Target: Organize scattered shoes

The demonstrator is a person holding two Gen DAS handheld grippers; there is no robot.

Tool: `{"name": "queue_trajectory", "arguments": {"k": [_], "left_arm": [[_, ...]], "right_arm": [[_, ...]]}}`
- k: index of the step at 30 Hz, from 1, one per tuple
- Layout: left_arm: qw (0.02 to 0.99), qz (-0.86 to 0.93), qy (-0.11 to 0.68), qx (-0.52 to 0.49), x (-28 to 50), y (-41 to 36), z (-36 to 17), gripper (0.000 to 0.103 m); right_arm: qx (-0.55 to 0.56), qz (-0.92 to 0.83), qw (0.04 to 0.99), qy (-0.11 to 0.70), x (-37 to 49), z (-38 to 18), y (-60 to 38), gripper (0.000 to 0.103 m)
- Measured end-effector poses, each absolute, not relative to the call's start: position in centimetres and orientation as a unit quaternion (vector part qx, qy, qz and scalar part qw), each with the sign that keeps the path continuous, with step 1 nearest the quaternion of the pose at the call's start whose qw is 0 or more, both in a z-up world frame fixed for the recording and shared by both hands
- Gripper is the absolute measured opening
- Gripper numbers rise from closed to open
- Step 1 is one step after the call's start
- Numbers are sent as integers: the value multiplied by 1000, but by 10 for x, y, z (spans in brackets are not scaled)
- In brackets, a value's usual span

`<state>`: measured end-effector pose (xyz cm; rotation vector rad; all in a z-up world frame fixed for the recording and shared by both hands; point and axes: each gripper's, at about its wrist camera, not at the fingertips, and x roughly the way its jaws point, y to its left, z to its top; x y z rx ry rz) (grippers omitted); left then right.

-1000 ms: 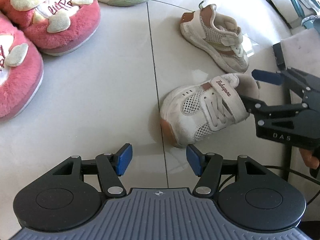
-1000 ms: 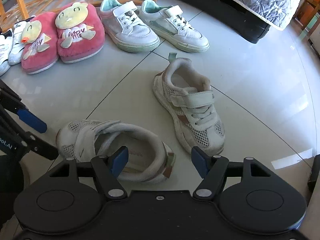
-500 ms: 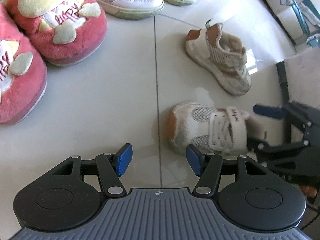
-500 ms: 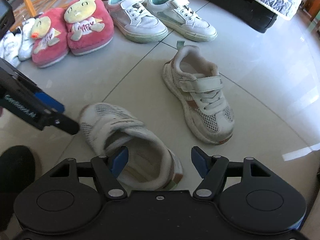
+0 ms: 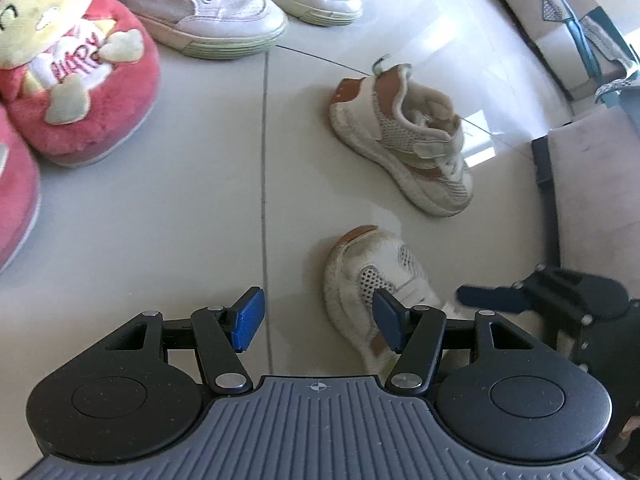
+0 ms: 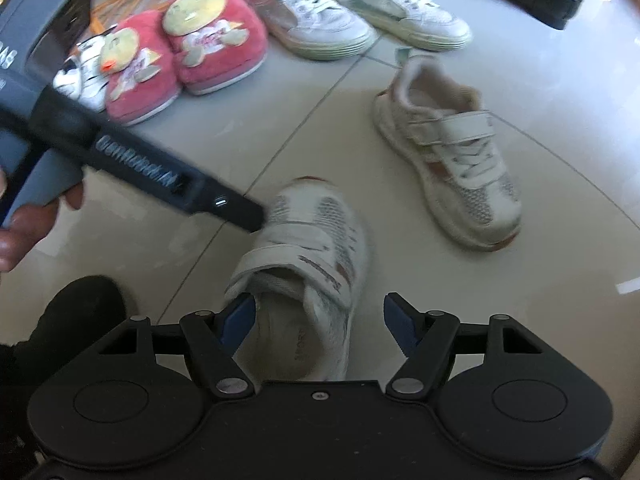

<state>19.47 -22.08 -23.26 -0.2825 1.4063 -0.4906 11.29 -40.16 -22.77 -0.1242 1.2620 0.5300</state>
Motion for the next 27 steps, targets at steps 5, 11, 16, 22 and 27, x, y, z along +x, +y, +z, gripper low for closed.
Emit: {"name": "queue_trajectory", "arguments": {"k": [5, 11, 16, 22, 27], "left_arm": [[724, -228, 639, -125, 192, -218, -230, 61], [722, -241, 637, -120, 184, -208, -219, 61], [711, -273, 642, -93, 168, -209, -211, 62], [698, -301, 646, -71, 154, -215, -208, 64], [692, -316, 646, -69, 148, -220, -203, 63]], "right_arm": [[-41, 272, 762, 587, 109, -228, -396, 74], [-10, 281, 759, 588, 111, -224, -400, 76], [-15, 256, 774, 579, 115, -218, -413, 76], [-15, 254, 788, 561, 113, -214, -423, 77], [12, 262, 793, 550, 113, -206, -429, 77]]}}
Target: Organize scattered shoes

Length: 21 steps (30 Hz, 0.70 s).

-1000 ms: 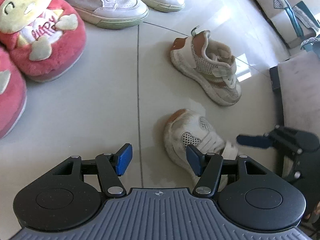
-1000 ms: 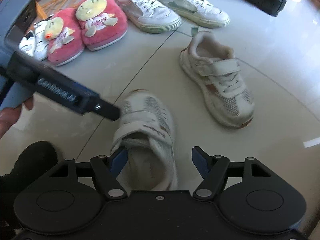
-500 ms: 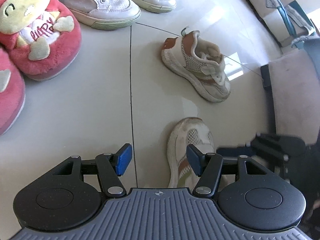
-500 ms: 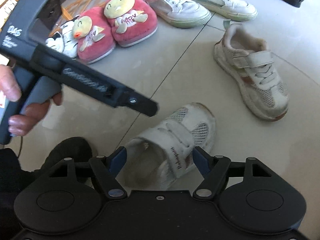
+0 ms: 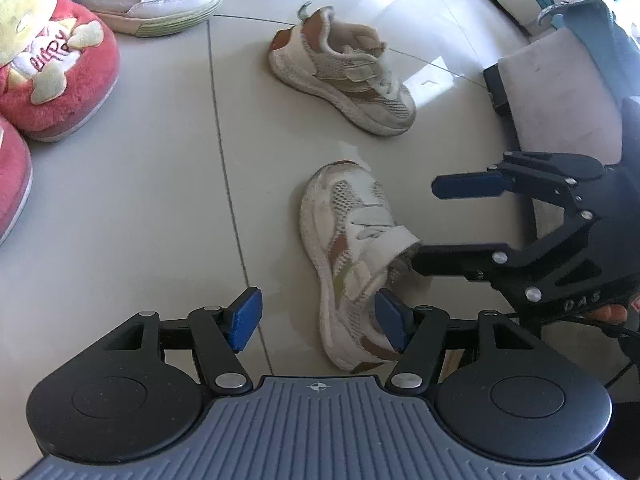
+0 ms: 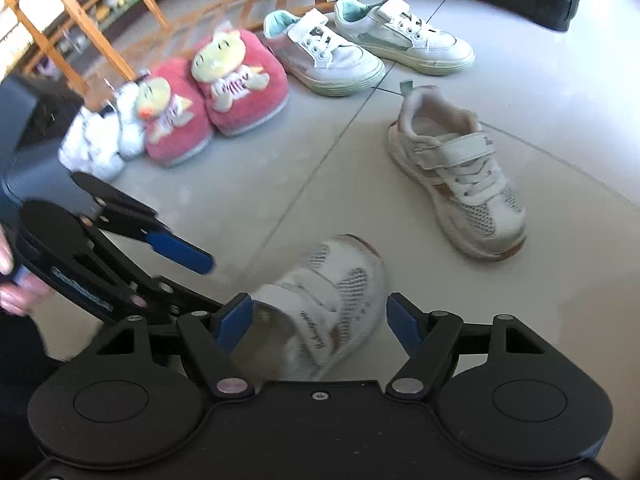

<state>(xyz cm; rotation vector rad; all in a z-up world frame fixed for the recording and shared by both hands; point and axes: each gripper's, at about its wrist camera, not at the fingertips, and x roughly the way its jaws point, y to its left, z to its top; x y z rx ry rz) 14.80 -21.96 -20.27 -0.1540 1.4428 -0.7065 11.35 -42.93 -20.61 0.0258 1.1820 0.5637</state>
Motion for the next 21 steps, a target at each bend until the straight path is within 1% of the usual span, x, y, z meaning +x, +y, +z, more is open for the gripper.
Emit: {"name": "queue_trajectory", "arguments": {"k": [4, 5, 6, 8, 9, 10, 11, 12, 17, 21], "left_arm": [[681, -333, 649, -60, 142, -229, -203, 63], [676, -333, 655, -59, 141, -232, -207, 60], [671, -332, 660, -58, 140, -234, -210, 59], [663, -330, 669, -65, 140, -237, -216, 51], [661, -327, 672, -68, 141, -237, -218, 51], [659, -325, 675, -72, 142, -236, -219, 48], [659, -322, 676, -73, 144, -236, -220, 41], [660, -319, 677, -69, 146, -235, -220, 37], [666, -306, 677, -61, 157, -229, -219, 30], [687, -307, 659, -20, 164, -233, -212, 27]], "right_arm": [[5, 248, 801, 545, 118, -206, -429, 77], [3, 244, 802, 545, 119, -206, -428, 77], [1, 240, 804, 543, 120, -206, -427, 77], [-8, 233, 808, 541, 123, -208, -424, 77], [-11, 231, 808, 541, 123, -208, -424, 77], [-15, 230, 810, 540, 124, -209, -423, 77], [-21, 230, 810, 539, 125, -210, -421, 77], [-27, 228, 812, 537, 126, -211, -419, 77], [-34, 220, 815, 535, 130, -215, -416, 77], [-43, 211, 817, 535, 134, -217, -414, 77]]}}
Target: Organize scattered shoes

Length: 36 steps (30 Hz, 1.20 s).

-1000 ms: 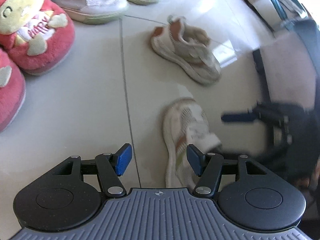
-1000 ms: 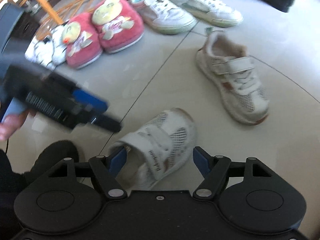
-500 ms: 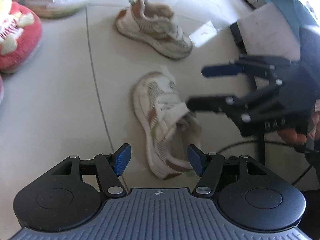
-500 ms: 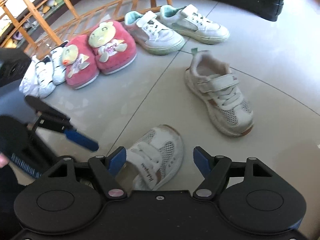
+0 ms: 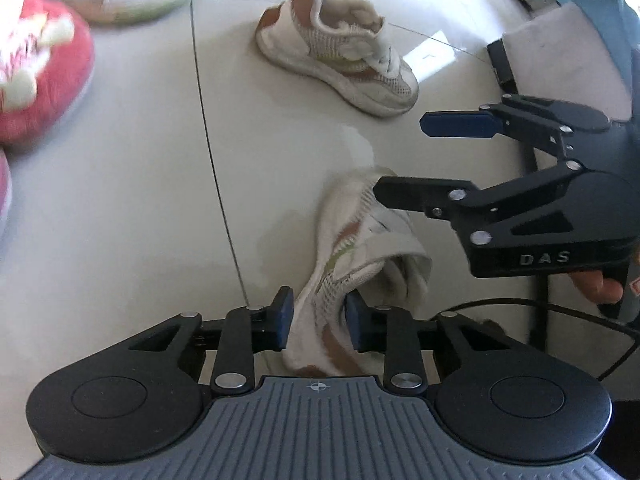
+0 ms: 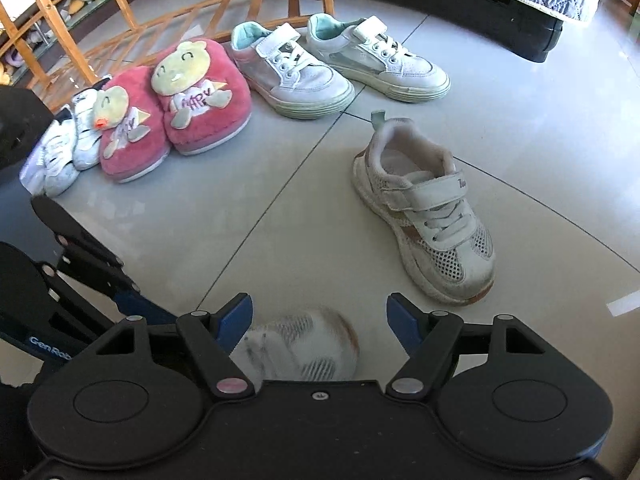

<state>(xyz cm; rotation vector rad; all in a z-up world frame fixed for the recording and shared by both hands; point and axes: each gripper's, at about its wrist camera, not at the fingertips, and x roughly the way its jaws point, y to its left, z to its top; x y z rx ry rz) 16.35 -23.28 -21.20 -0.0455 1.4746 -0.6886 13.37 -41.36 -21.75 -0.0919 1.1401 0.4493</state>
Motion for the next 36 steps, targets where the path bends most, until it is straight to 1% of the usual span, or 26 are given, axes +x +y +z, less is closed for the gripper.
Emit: {"name": "queue_trajectory", "arguments": {"k": [6, 8, 12, 13, 16, 20, 22, 24, 26, 27, 28, 32, 36], "left_arm": [[715, -305, 629, 18, 174, -238, -206, 28], [715, -304, 630, 11, 176, -236, -207, 32], [720, -294, 629, -5, 175, -230, -207, 36], [721, -291, 629, -7, 174, -228, -206, 38], [722, -281, 632, -16, 171, -221, -202, 50], [716, -268, 644, -27, 162, -214, -200, 55], [714, -261, 649, -25, 157, -214, -203, 55], [709, -253, 658, -27, 155, -215, -210, 51], [706, -238, 666, -36, 156, -213, -215, 41], [707, -234, 666, -39, 157, -212, -216, 41], [709, -230, 665, -44, 159, -208, -216, 39], [728, -214, 650, -46, 167, -197, -211, 25], [756, -194, 626, -7, 172, -188, -203, 25]], "right_arm": [[-60, 201, 806, 553, 137, -231, -410, 77], [-68, 204, 801, 558, 134, -235, -408, 78], [-66, 203, 802, 558, 132, -233, -411, 78], [-65, 199, 802, 560, 132, -233, -412, 78], [-67, 189, 802, 562, 132, -234, -413, 79], [-71, 186, 804, 561, 128, -233, -415, 79], [-72, 179, 803, 564, 128, -234, -416, 79], [-74, 176, 802, 566, 127, -235, -416, 79], [-76, 179, 799, 569, 126, -235, -416, 79], [-78, 183, 797, 570, 124, -234, -415, 79], [-82, 187, 796, 569, 122, -234, -414, 79], [-88, 198, 794, 568, 117, -234, -407, 79], [-102, 209, 794, 562, 112, -234, -396, 79]]}}
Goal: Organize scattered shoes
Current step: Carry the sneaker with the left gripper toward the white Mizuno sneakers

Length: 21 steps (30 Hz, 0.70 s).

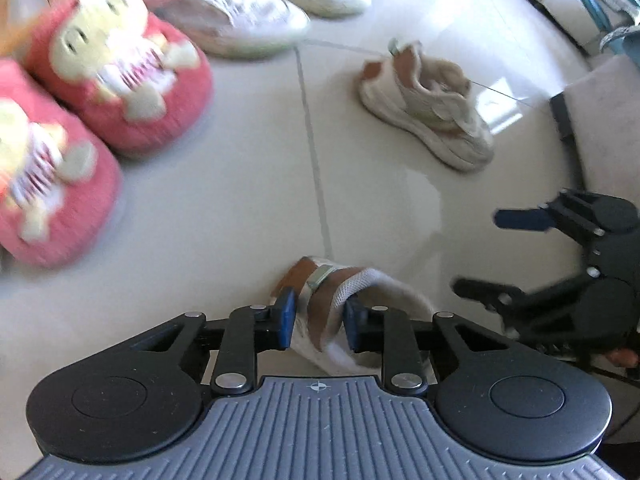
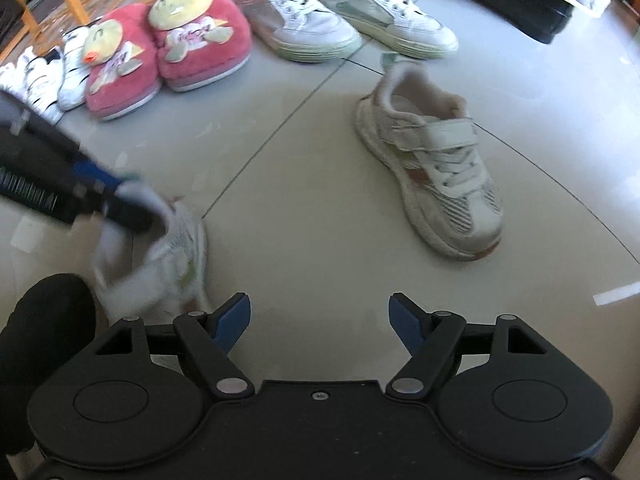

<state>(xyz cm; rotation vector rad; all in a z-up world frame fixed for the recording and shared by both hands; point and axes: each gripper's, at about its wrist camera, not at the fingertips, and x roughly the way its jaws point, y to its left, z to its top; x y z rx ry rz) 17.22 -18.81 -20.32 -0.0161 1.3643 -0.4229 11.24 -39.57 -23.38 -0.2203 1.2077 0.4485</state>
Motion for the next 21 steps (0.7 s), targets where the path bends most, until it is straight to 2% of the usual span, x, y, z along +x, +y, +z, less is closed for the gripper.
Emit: {"name": "queue_trajectory", "arguments": {"k": [12, 21], "left_arm": [[766, -164, 621, -3, 177, -152, -203, 21], [744, -165, 645, 45, 176, -126, -202, 20]], "right_arm": [[-125, 233, 798, 542, 106, -232, -374, 79], [-111, 226, 807, 534, 107, -228, -378, 79]]}}
